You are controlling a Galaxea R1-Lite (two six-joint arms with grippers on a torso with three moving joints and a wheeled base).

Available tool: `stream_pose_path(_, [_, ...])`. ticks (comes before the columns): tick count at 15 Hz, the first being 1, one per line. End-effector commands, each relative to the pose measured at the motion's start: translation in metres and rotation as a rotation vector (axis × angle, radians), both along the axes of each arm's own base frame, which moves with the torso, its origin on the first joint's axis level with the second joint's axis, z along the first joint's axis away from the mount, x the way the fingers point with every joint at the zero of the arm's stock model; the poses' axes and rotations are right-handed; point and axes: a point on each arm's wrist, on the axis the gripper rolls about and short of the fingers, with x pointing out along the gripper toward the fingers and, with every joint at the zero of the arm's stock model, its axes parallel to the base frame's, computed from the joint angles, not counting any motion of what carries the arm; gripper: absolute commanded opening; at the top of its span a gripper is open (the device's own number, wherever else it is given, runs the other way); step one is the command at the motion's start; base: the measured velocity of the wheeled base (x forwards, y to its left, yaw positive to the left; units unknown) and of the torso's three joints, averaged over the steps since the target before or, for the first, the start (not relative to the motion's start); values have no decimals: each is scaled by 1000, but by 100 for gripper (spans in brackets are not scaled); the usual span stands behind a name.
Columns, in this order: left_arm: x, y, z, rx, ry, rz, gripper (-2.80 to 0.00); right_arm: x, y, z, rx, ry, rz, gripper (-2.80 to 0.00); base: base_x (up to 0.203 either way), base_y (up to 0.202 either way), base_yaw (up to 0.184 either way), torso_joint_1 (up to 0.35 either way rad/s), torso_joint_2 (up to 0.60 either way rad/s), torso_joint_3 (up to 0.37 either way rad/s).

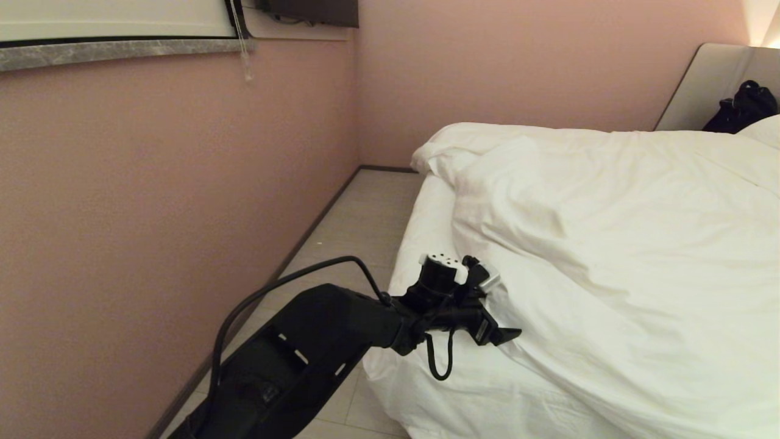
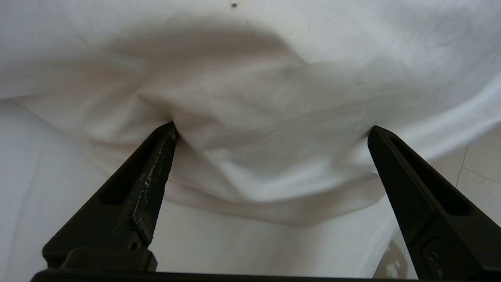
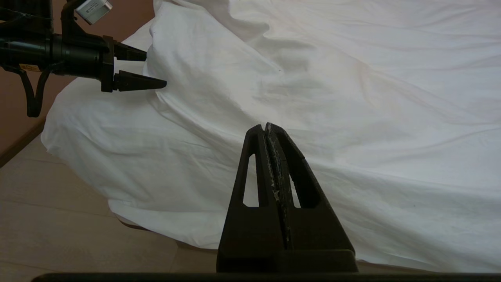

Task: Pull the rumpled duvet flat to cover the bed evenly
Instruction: Hold the folded corner of the quilt

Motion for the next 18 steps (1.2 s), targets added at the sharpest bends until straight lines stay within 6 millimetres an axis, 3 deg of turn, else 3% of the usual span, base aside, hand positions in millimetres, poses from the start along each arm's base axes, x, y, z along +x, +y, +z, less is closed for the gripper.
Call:
stream_pose_path(1, [0,0,1,-3,-2,-3,0,0,0,0,0,0,0,-280,0,0,0,0,0,0])
stream_pose_path(7, [0,1,0,10,8,4,0,0,0,0,0,0,0,-280,0,0,0,0,0,0])
stream_pose_path(8, [0,1,0,11,9,4,-280,0,0,0,0,1,0,-280,0,0,0,0,0,0])
stream_pose_path(18, [0,0,1,5,-15,3,-280,0,0,0,0,0,0,-280,0,0,0,0,0,0])
